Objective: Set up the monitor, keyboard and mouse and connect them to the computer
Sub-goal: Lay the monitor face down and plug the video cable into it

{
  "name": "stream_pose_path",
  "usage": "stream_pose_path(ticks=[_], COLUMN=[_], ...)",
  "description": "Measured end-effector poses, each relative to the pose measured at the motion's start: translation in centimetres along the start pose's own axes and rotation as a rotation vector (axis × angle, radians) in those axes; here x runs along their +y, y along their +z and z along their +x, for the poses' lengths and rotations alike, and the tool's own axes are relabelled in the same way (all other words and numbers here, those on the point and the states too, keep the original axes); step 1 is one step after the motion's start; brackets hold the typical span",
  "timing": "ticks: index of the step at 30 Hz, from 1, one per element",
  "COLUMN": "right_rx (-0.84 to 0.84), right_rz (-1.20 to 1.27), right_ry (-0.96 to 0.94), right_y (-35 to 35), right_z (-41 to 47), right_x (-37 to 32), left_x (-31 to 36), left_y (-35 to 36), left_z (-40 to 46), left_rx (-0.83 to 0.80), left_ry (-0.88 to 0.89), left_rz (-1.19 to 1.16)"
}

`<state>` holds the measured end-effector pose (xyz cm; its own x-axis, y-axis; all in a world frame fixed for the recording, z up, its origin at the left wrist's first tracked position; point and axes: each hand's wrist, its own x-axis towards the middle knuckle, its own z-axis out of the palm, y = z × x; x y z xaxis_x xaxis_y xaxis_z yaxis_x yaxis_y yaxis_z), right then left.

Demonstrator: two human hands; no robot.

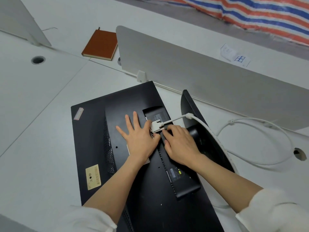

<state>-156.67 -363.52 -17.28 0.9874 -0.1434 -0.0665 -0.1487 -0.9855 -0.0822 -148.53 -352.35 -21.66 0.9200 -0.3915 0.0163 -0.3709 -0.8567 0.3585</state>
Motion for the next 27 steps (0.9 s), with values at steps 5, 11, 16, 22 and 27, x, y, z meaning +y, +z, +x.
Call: stream_pose_path(ticks=[5,11,16,22,27], right_rx=[0.195,0.083,-0.136,-0.06,-0.034], right_rz=[0.067,-0.101,0.196,0.109,0.124], right_ry=[-0.064,0.227,0.337,0.306,0.303], right_y=[-4.3,-7.2,-6.7,-5.9,-5.8], right_z=[-0.4,1.5,1.6,1.2,1.1], right_x=[0.1,3.6,4.5,4.3,4.3], left_x=[0.8,2.5,2.9,2.5,3.1], left_y=[-0.2,-0.8,-1.1,-1.6,-1.9], left_z=[0.4,2.7,3.7,3.6,4.2], left_rx=[0.087,0.045,0.099,0.012,-0.046], left_ry=[0.283,0.355,0.567,0.536,0.482], left_rz=[-0.054,0.016,0.21,0.278,0.226])
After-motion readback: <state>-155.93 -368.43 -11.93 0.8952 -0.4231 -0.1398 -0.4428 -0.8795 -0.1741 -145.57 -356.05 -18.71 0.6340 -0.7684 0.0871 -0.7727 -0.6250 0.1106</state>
